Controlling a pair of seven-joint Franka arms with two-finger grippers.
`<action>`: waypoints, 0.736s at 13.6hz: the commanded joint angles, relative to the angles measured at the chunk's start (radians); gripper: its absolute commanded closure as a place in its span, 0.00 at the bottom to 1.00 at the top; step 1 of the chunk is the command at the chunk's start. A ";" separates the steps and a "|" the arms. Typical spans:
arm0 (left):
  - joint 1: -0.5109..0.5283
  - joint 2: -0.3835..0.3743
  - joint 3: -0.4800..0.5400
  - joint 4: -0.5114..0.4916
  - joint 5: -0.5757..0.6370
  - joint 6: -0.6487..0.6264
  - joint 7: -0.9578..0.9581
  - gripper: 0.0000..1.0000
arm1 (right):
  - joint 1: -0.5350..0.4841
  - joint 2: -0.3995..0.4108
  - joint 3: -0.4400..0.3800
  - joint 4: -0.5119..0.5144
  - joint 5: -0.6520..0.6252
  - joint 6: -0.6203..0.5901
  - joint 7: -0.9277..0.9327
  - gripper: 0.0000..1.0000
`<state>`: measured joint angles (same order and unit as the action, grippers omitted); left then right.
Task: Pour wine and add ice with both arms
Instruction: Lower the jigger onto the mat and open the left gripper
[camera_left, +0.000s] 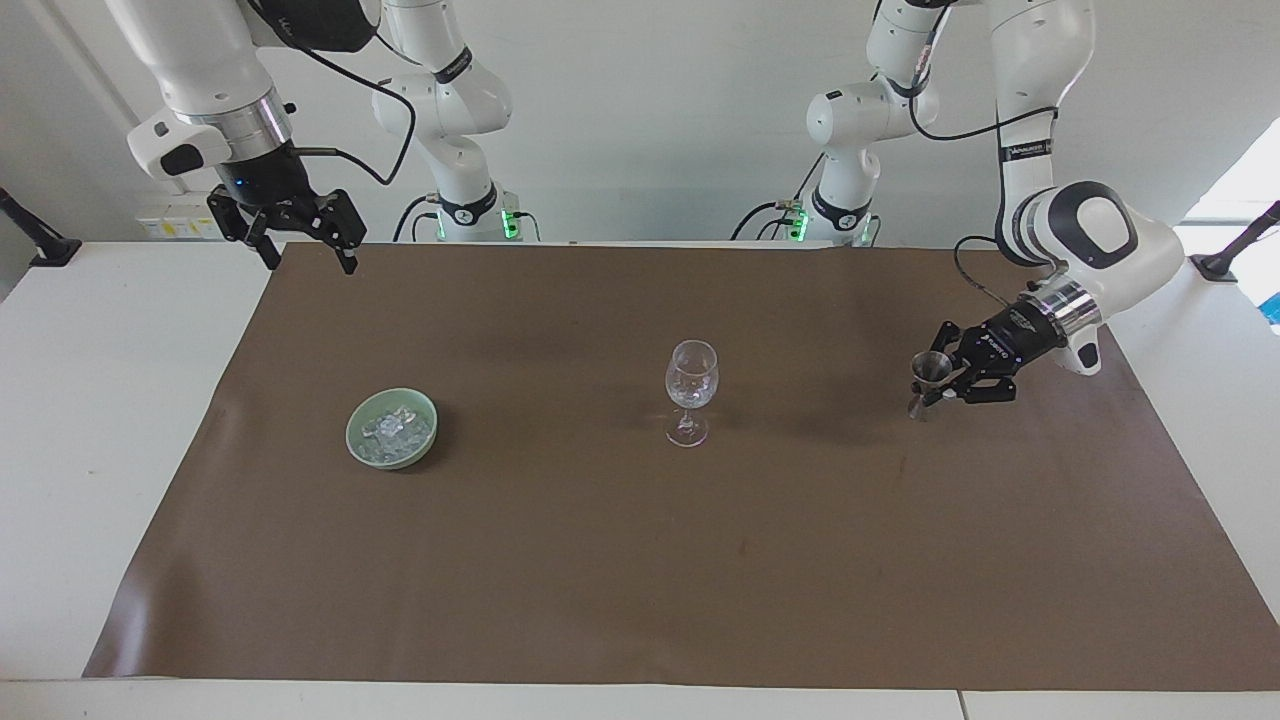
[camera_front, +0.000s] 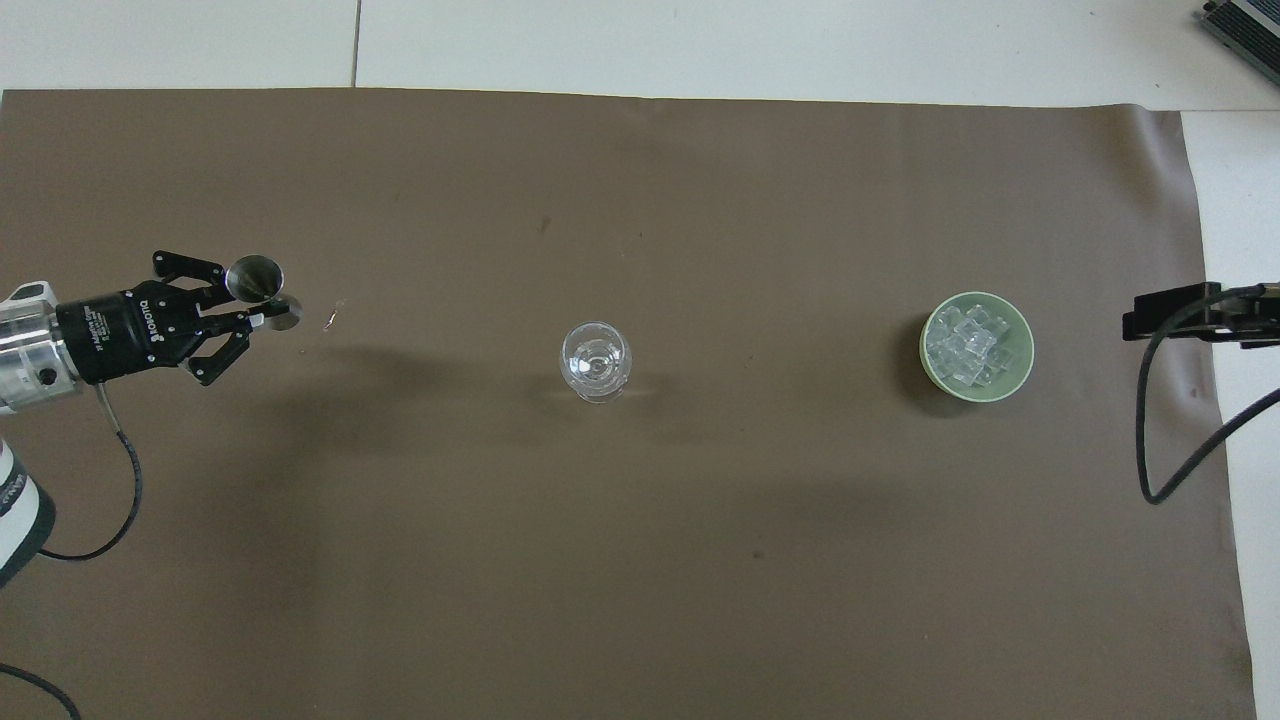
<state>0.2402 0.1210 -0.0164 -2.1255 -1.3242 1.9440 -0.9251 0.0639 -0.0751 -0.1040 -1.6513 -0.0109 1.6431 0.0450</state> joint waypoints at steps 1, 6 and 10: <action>0.059 0.046 -0.010 0.003 -0.078 -0.048 -0.020 1.00 | -0.003 -0.018 0.001 -0.015 0.014 -0.014 -0.025 0.00; 0.102 0.058 -0.010 -0.080 -0.181 -0.040 -0.018 1.00 | -0.003 -0.018 0.001 -0.015 0.014 -0.014 -0.025 0.00; 0.113 0.062 -0.010 -0.125 -0.266 -0.040 -0.002 1.00 | -0.003 -0.018 0.001 -0.015 0.014 -0.014 -0.025 0.00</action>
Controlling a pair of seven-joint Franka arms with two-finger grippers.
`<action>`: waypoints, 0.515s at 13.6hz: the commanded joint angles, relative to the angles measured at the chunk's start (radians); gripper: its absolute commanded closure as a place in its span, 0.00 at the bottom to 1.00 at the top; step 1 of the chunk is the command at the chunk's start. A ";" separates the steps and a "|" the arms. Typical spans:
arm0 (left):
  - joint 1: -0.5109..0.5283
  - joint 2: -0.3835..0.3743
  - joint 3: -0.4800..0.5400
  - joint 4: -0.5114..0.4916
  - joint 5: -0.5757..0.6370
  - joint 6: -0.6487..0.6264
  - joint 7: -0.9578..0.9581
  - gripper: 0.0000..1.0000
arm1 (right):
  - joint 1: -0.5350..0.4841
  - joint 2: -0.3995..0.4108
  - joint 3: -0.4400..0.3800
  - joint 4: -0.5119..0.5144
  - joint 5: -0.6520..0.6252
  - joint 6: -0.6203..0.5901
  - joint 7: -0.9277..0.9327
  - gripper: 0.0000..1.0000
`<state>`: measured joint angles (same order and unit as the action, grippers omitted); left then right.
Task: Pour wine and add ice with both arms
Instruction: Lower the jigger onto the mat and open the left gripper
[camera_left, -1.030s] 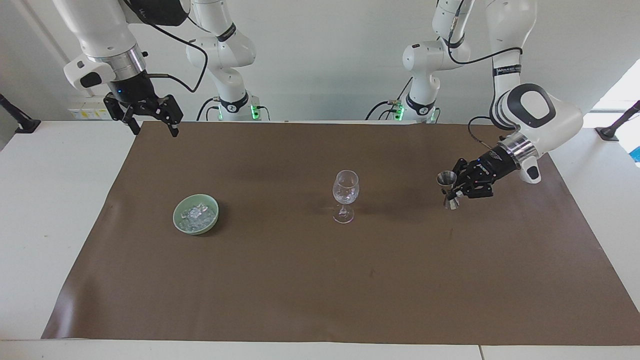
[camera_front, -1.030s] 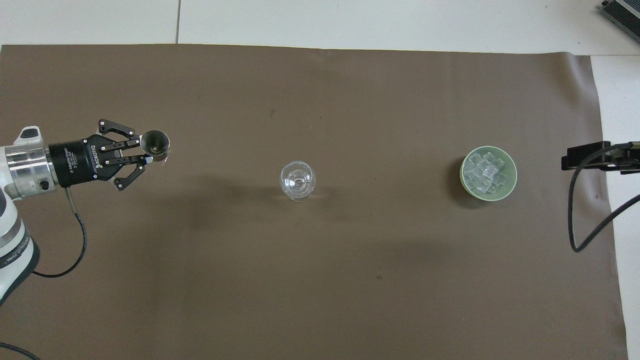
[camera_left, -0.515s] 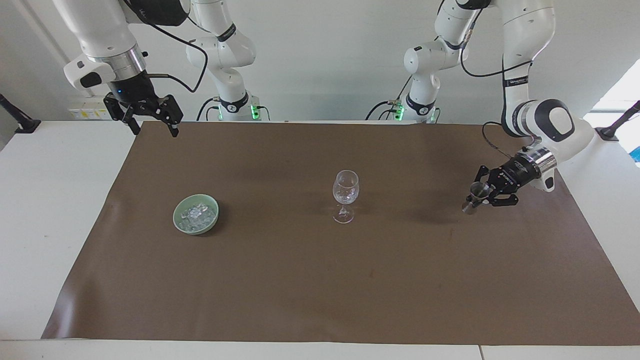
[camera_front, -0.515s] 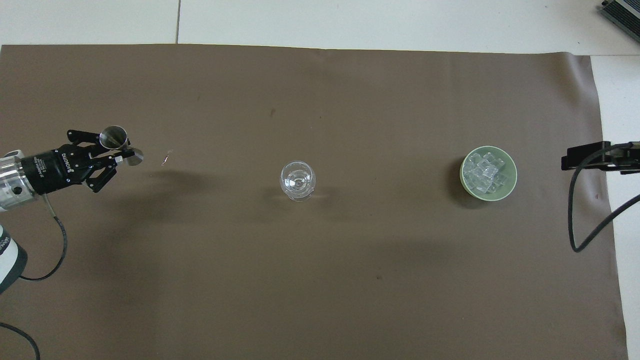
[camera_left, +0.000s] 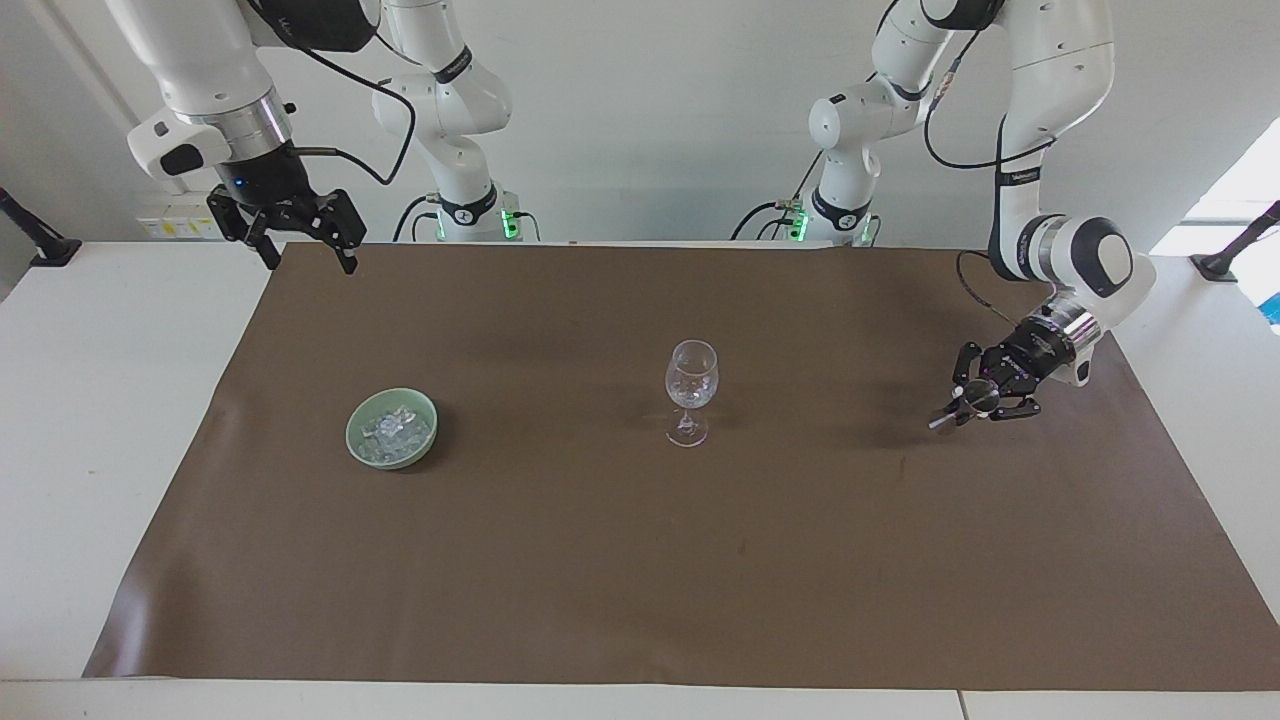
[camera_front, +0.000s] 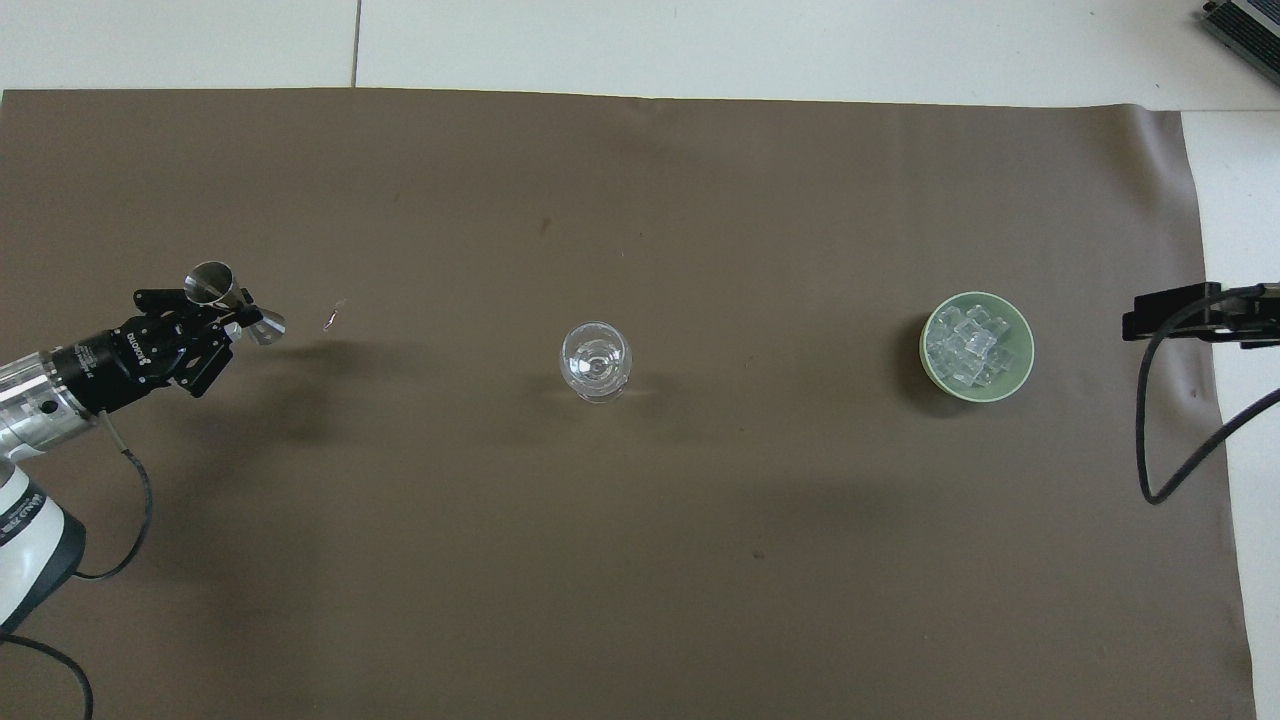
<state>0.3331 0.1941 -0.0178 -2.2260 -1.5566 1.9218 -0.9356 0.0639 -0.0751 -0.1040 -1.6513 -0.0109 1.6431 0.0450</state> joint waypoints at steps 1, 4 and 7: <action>0.018 -0.006 -0.008 -0.026 -0.052 -0.017 0.036 1.00 | -0.003 -0.018 0.001 -0.015 0.014 -0.014 -0.025 0.00; 0.007 -0.007 -0.008 -0.075 -0.094 -0.015 0.129 1.00 | -0.003 -0.018 0.001 -0.015 0.014 -0.014 -0.025 0.00; 0.006 -0.004 -0.008 -0.109 -0.138 -0.018 0.218 1.00 | -0.003 -0.018 0.001 -0.015 0.014 -0.013 -0.025 0.00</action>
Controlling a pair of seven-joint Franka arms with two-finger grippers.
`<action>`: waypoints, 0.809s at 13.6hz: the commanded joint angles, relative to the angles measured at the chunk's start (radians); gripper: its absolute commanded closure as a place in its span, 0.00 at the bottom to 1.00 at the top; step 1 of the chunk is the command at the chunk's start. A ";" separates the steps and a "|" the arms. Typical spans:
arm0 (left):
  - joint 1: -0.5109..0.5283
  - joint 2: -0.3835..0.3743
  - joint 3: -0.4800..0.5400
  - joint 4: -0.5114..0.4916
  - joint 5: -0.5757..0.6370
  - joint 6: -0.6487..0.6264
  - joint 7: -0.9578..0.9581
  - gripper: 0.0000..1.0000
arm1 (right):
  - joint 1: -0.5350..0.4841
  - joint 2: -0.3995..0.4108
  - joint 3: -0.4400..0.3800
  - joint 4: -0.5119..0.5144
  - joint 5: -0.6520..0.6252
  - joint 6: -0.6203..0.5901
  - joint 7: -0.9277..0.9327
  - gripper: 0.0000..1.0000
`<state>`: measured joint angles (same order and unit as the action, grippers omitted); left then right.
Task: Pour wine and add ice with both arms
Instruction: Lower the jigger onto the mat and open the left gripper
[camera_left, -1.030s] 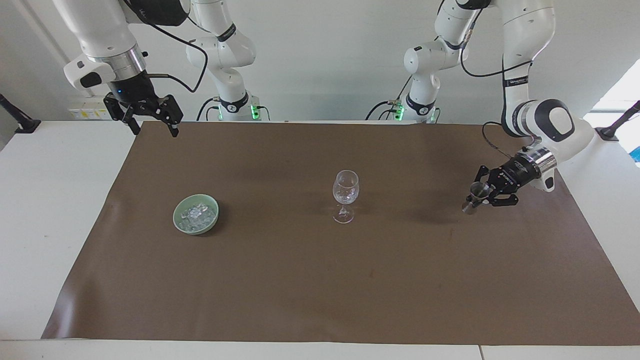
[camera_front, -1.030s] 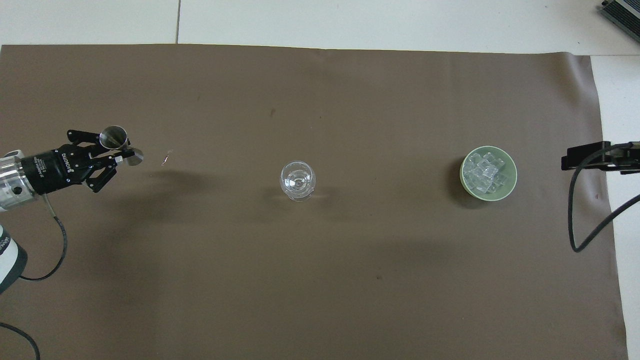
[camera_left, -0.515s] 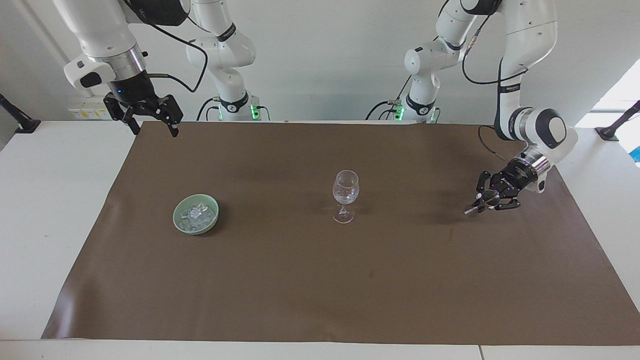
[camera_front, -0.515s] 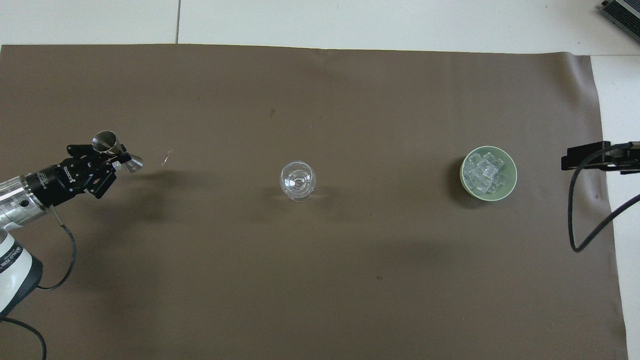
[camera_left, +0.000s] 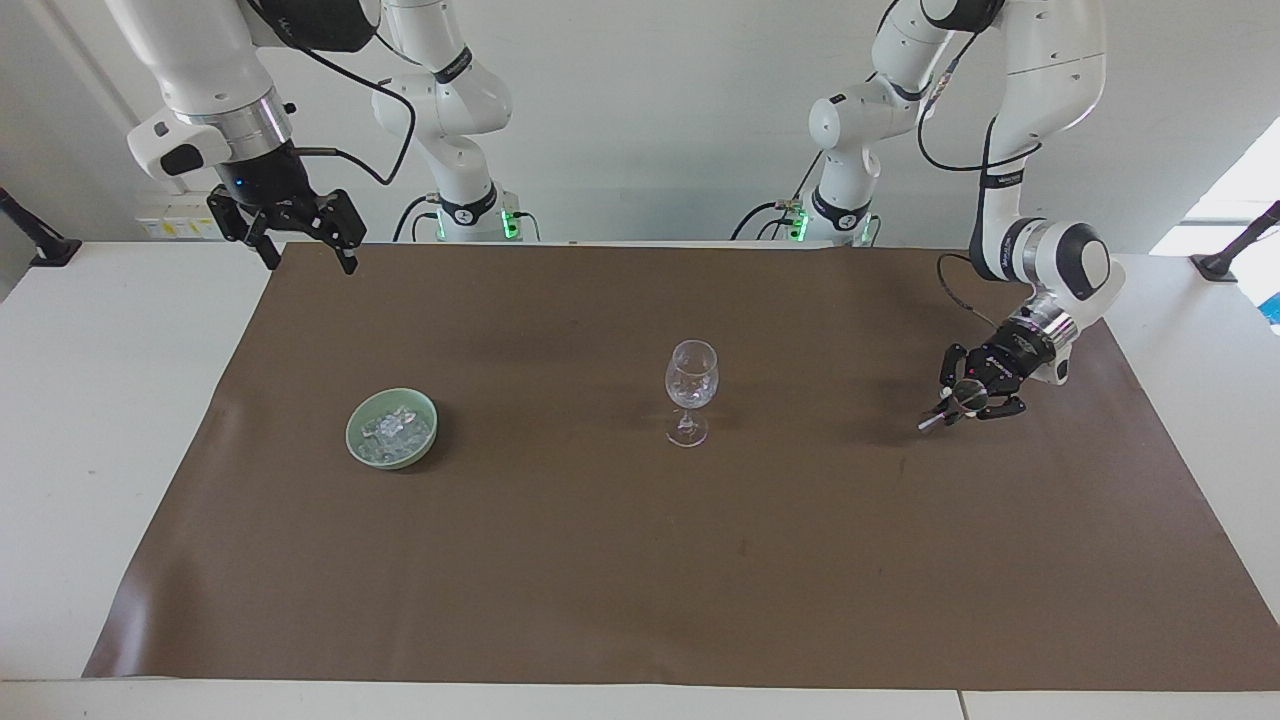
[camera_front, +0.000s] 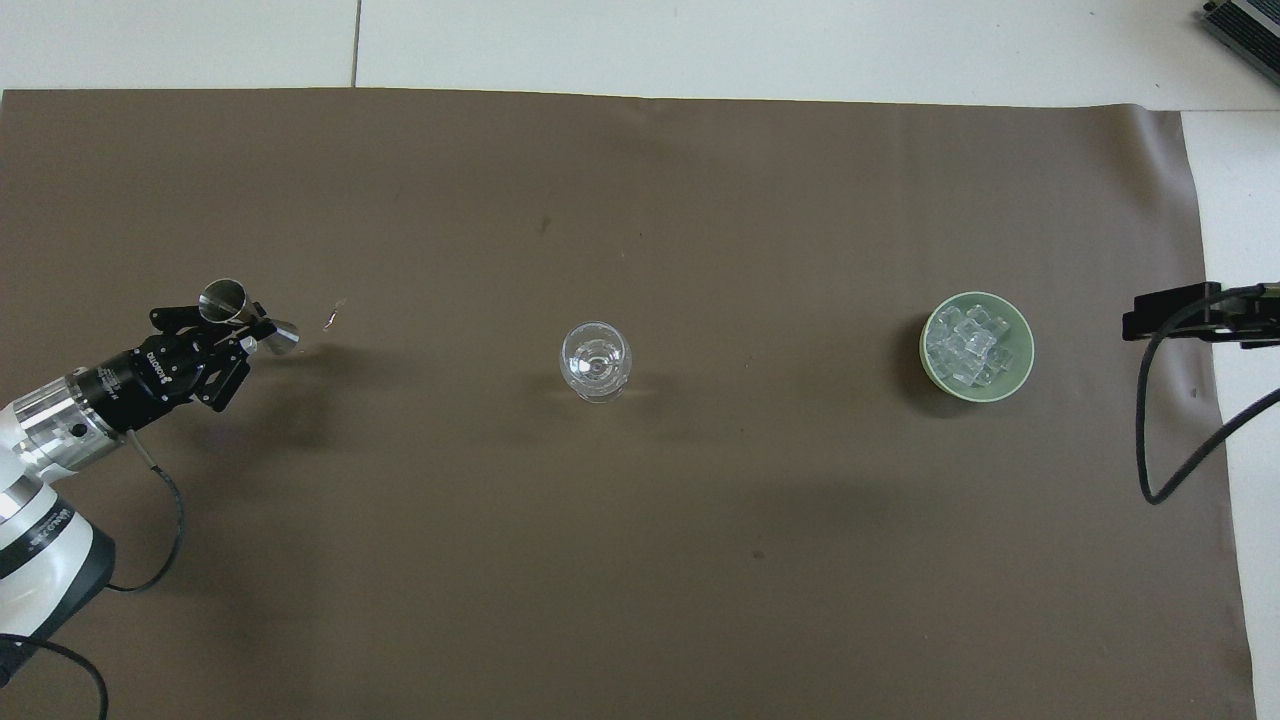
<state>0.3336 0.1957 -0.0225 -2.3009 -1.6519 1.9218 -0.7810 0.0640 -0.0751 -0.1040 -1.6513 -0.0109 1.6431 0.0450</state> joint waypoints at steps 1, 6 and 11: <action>0.002 -0.005 -0.004 -0.044 -0.048 -0.014 0.071 1.00 | -0.003 -0.018 0.001 -0.015 0.014 -0.014 -0.025 0.00; -0.002 -0.001 -0.004 -0.052 -0.075 -0.007 0.123 1.00 | -0.003 -0.018 0.001 -0.015 0.014 -0.014 -0.025 0.00; -0.016 0.034 -0.004 -0.063 -0.129 0.014 0.180 1.00 | -0.003 -0.018 0.001 -0.015 0.014 -0.014 -0.025 0.00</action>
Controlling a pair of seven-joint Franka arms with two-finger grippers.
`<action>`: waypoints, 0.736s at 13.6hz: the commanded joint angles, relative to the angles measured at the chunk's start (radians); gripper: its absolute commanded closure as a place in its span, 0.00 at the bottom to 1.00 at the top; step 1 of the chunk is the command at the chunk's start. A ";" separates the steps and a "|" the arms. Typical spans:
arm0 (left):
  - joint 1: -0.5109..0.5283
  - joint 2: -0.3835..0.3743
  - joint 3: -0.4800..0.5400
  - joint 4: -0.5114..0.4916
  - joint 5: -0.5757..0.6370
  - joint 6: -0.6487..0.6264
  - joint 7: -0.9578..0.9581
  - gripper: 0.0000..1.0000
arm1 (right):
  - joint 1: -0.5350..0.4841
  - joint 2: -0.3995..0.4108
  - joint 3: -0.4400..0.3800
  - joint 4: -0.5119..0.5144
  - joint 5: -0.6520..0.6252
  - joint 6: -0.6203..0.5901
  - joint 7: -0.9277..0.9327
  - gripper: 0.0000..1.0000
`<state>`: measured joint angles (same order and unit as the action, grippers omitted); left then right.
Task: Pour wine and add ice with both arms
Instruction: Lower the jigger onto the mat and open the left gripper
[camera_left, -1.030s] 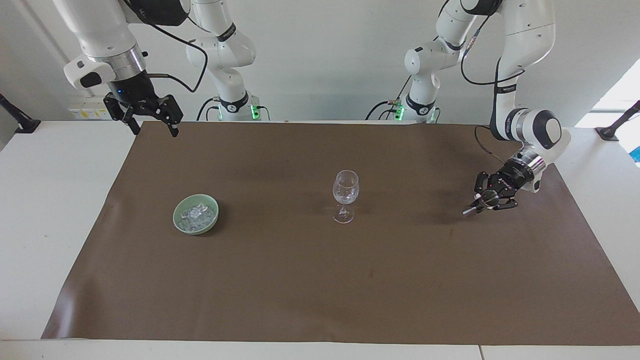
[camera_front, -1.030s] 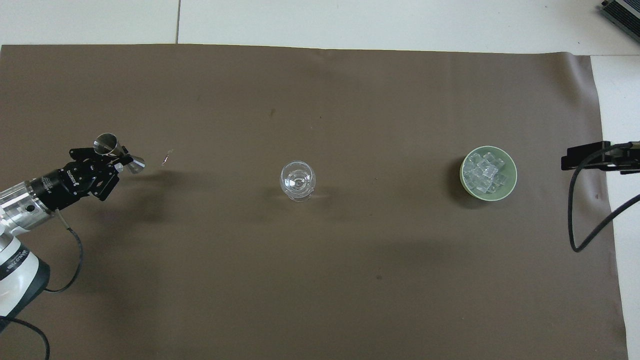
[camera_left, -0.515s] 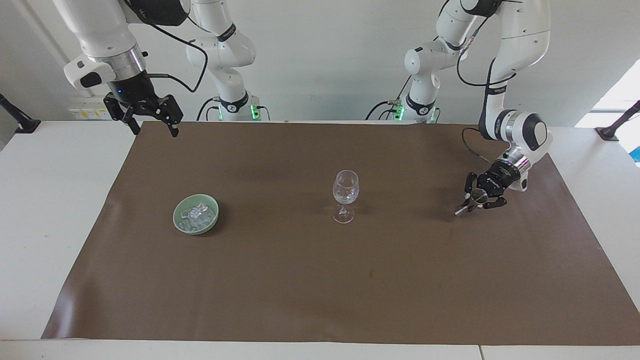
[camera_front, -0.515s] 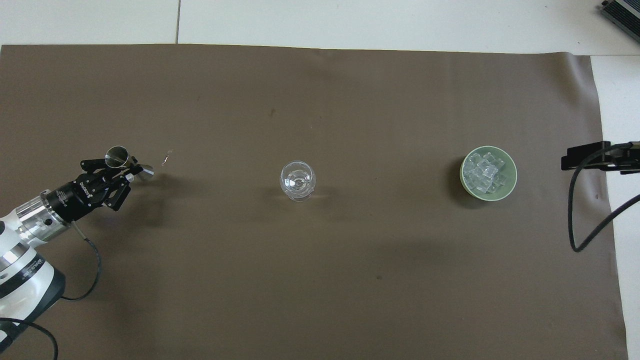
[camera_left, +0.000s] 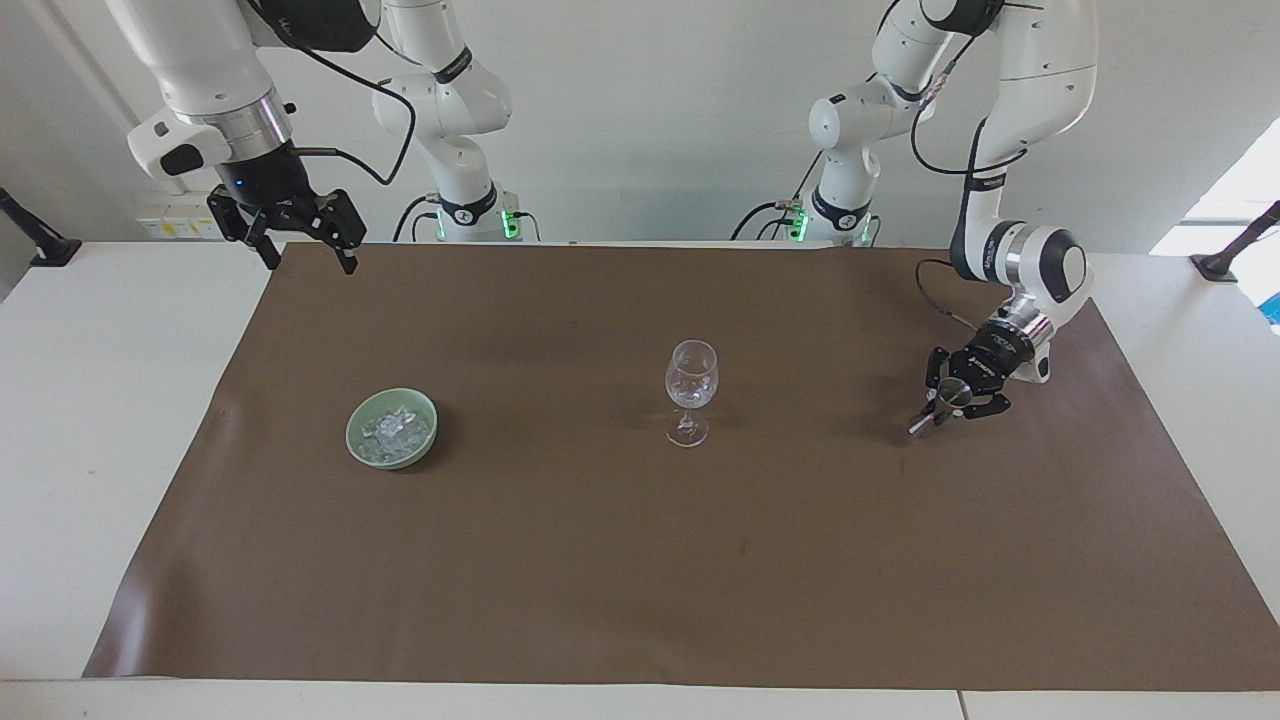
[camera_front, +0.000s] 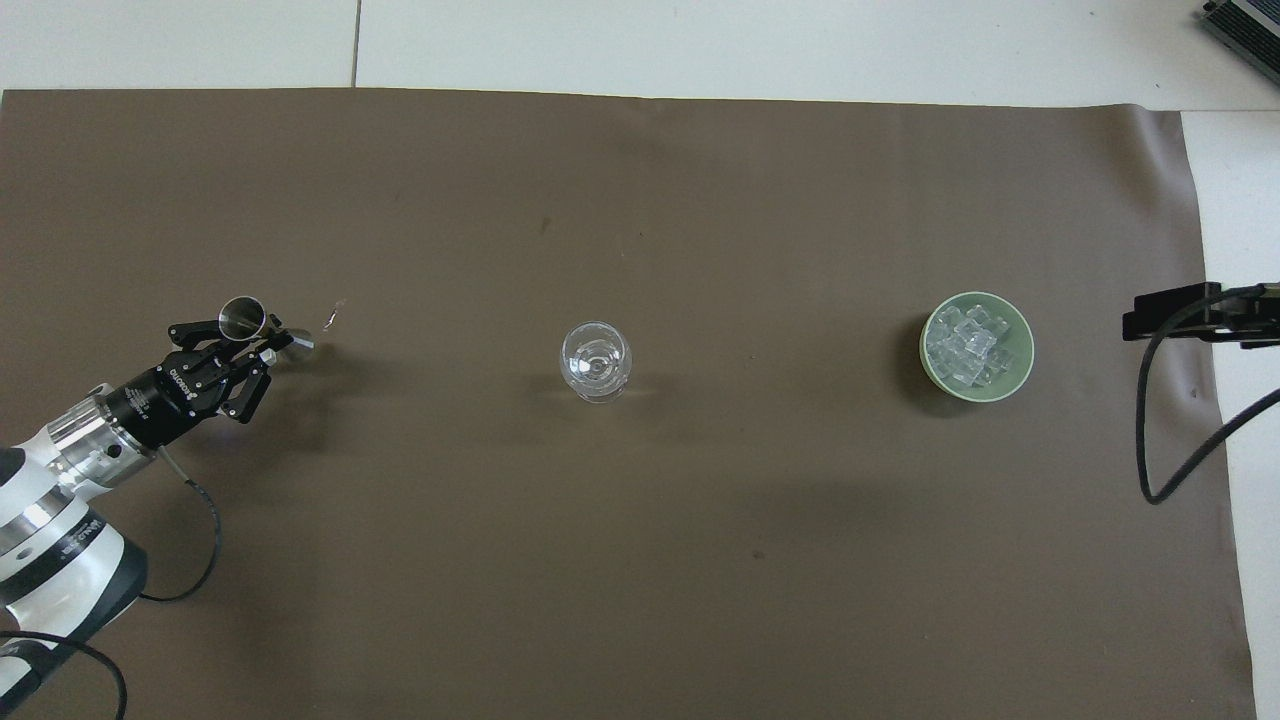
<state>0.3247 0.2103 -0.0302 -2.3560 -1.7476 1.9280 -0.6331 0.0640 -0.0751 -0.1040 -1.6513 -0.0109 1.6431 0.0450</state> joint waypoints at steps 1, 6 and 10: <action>-0.003 0.024 0.004 -0.003 -0.035 0.005 0.030 1.00 | -0.003 -0.018 0.001 -0.015 0.014 -0.013 -0.027 0.00; 0.000 0.043 0.004 -0.002 -0.035 0.003 0.042 1.00 | -0.003 -0.023 0.001 -0.016 0.014 -0.055 -0.028 0.00; 0.000 0.047 0.004 0.006 -0.033 0.008 0.052 1.00 | -0.003 -0.025 0.000 -0.016 0.014 -0.066 -0.027 0.00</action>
<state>0.3249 0.2503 -0.0259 -2.3544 -1.7571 1.9289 -0.6030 0.0640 -0.0797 -0.1040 -1.6513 -0.0109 1.5862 0.0449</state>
